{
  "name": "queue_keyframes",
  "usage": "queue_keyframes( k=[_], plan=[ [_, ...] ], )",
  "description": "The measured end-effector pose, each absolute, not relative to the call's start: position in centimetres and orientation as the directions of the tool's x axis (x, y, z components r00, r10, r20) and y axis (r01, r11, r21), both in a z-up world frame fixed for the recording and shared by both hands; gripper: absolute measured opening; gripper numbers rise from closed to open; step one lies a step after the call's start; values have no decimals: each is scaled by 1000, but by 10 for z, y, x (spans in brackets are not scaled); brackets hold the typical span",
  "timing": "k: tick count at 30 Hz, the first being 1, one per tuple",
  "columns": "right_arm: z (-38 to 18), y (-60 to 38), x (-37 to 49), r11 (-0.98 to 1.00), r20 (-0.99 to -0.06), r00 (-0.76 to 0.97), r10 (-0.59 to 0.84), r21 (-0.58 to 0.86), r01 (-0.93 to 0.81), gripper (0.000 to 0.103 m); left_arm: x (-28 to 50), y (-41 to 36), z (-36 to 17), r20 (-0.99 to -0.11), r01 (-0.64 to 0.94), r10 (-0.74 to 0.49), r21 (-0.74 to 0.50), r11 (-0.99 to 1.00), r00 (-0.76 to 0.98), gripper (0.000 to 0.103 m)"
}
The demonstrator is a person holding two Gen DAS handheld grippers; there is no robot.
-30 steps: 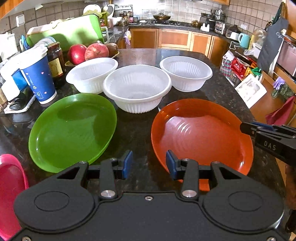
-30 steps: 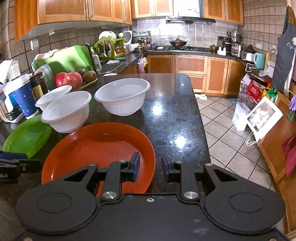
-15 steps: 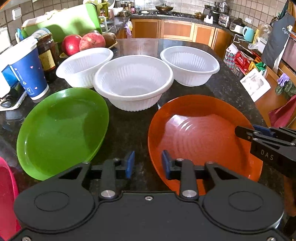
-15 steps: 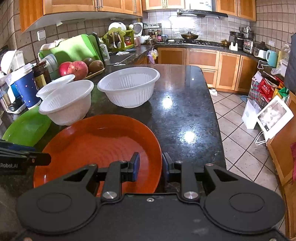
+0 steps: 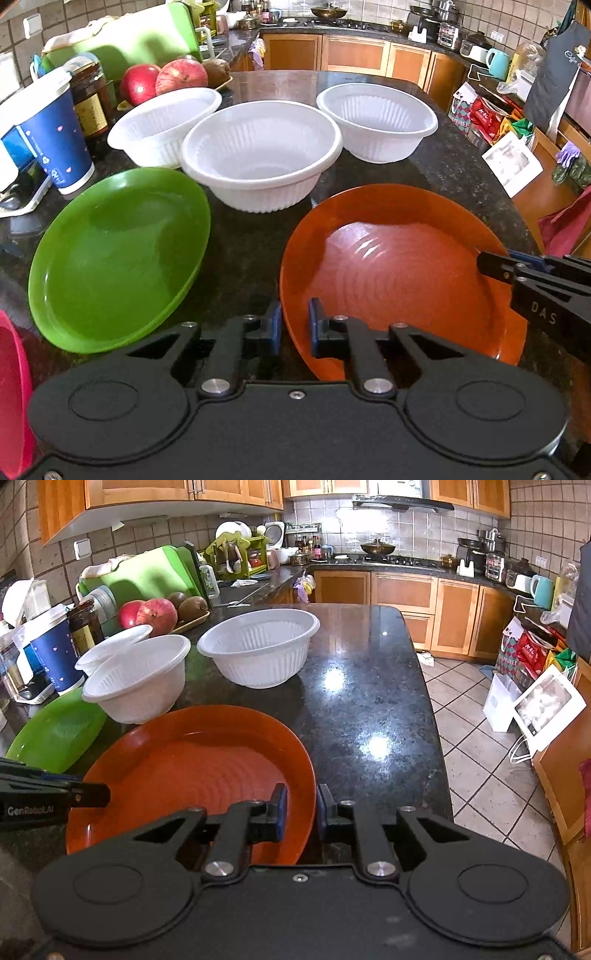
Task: Organize plates and bowls
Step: 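Close the left tool on the orange plate's rim, then lift the orange plate with the left tool and carry it over the magenta plate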
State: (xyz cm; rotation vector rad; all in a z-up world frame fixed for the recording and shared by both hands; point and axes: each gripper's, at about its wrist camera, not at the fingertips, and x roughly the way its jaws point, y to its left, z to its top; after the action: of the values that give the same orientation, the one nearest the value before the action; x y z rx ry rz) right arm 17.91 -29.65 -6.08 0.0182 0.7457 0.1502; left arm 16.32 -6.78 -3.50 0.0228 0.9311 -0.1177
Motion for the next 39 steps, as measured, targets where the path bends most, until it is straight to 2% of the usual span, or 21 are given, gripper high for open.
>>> queue_keyframes(
  k=[23,39],
  plan=[
    [-50,-268,130,974,-662,720,210,78,-213,15,110,-32,-22,-771,45,-42,-17,999,635,19],
    [-29,-196,83,982,-634,752,177,66,-175,15,81,42,-4,-740,97,-71,-9,995,669,19]
  ],
)
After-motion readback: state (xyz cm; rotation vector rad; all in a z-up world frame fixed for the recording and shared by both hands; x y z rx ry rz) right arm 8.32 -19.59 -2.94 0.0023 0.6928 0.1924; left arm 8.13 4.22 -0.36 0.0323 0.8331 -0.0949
